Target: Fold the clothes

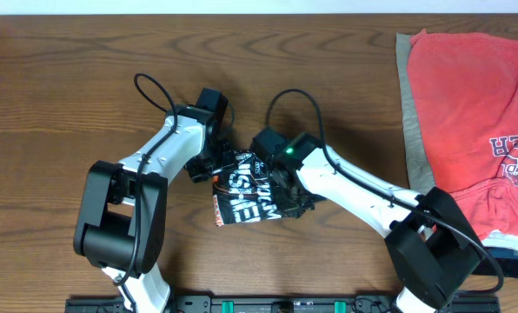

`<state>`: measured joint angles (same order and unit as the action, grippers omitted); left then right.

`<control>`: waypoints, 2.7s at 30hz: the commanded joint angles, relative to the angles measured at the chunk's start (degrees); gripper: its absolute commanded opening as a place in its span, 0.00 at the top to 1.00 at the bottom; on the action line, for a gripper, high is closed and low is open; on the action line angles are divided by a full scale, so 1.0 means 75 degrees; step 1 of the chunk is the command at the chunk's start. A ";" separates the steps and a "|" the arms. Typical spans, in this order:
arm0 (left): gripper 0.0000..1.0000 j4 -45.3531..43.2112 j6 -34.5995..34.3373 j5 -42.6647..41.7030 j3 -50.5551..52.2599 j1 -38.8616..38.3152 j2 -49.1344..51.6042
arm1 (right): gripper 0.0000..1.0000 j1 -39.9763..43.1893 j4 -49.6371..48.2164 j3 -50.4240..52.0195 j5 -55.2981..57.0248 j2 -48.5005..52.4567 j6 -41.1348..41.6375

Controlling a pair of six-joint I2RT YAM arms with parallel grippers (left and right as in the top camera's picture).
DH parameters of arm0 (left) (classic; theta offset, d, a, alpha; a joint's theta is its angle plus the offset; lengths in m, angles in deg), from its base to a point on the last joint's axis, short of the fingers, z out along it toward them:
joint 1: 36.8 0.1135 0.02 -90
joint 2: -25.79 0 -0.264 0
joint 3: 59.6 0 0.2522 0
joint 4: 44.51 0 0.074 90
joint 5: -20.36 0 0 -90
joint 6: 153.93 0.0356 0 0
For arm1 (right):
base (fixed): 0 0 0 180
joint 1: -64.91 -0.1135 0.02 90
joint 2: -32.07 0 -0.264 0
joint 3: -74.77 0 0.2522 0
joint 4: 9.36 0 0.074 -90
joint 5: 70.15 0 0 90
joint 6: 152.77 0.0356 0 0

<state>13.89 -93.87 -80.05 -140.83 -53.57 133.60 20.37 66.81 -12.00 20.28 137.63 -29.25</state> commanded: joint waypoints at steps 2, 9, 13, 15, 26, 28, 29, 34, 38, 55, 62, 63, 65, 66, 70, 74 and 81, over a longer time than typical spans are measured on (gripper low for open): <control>0.39 0.0035 0.0047 -0.0044 0.0076 -0.0009 0.0099 | 0.81 0.0230 0.0918 0.0000 0.0726 0.0064 0.1440; 0.39 0.0038 0.0047 -0.0044 0.0076 -0.0009 0.0099 | 0.63 0.0230 0.1160 -0.0061 0.0842 0.0047 0.1402; 0.39 0.0038 0.0047 -0.0041 0.0076 -0.0009 0.0099 | 0.62 0.0393 0.0915 -0.0530 0.0836 -0.0079 0.0609; 0.39 0.0035 0.0047 -0.0044 0.0076 -0.0009 0.0099 | 0.60 0.0417 0.0609 -0.0819 0.0822 -0.0143 0.0061; 0.39 0.0035 0.0047 -0.0041 0.0076 -0.0009 0.0099 | 0.53 0.0300 -0.1285 -0.0860 0.0291 0.0061 -0.1536; 0.39 0.0032 0.0047 -0.0041 0.0076 -0.0009 0.0099 | 0.53 0.0318 -0.1489 -0.0702 0.0423 0.0169 -0.1545; 0.39 0.0035 0.0047 -0.0044 0.0076 -0.0009 0.0099 | 0.53 0.0335 -0.1612 -0.0621 0.0487 0.0195 -0.1577; 0.39 0.0038 0.0047 -0.0044 0.0076 -0.0009 0.0099 | 0.52 0.0373 -0.2398 -0.0291 0.0490 0.0431 -0.2139; 0.39 0.0038 0.0047 -0.0044 0.0076 -0.0009 0.0099 | 0.56 0.0373 -0.2617 -0.0291 0.0545 0.0726 -0.2221; 0.39 0.0038 0.0047 -0.0044 0.0076 -0.0009 0.0099 | 0.43 0.2308 -0.2847 -0.0321 0.0918 0.0755 -0.1760; 0.39 0.0041 0.0047 -0.0044 0.0076 -0.0009 0.0099 | 0.40 0.2387 -0.1877 -0.0323 0.0204 0.0694 -0.1839; 0.39 0.0041 0.0047 -0.0044 0.0076 -0.0009 0.0099 | 0.40 0.2384 -0.1778 -0.0323 0.0137 0.0621 -0.1842; 0.39 0.0041 0.0047 -0.0041 0.0076 -0.0009 0.0099 | 0.40 0.2381 -0.1580 -0.0323 0.0082 0.0408 -0.1830; 0.39 0.0038 0.0047 -0.0041 0.0076 -0.0009 0.0099 | 0.40 0.2381 -0.1504 -0.0323 0.0082 0.0271 -0.1743; 0.39 0.0041 0.0047 -0.0044 0.0076 -0.0009 0.0099 | 0.38 0.2378 -0.1314 -0.0321 -0.0052 -0.0495 -0.1539; 0.39 0.0035 0.0047 -0.0041 0.0076 -0.0009 0.0099 | 0.39 0.2273 -0.1288 -0.0321 -0.0968 -0.0924 -0.2285; 0.39 0.0035 0.0047 -0.0038 0.0076 -0.0009 0.0099 | 0.41 0.1932 -0.0886 0.0175 -0.1198 -0.0784 -0.2419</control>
<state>13.89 -93.87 -80.23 -140.78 -53.57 133.60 36.31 59.95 -13.42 13.32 130.53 -45.68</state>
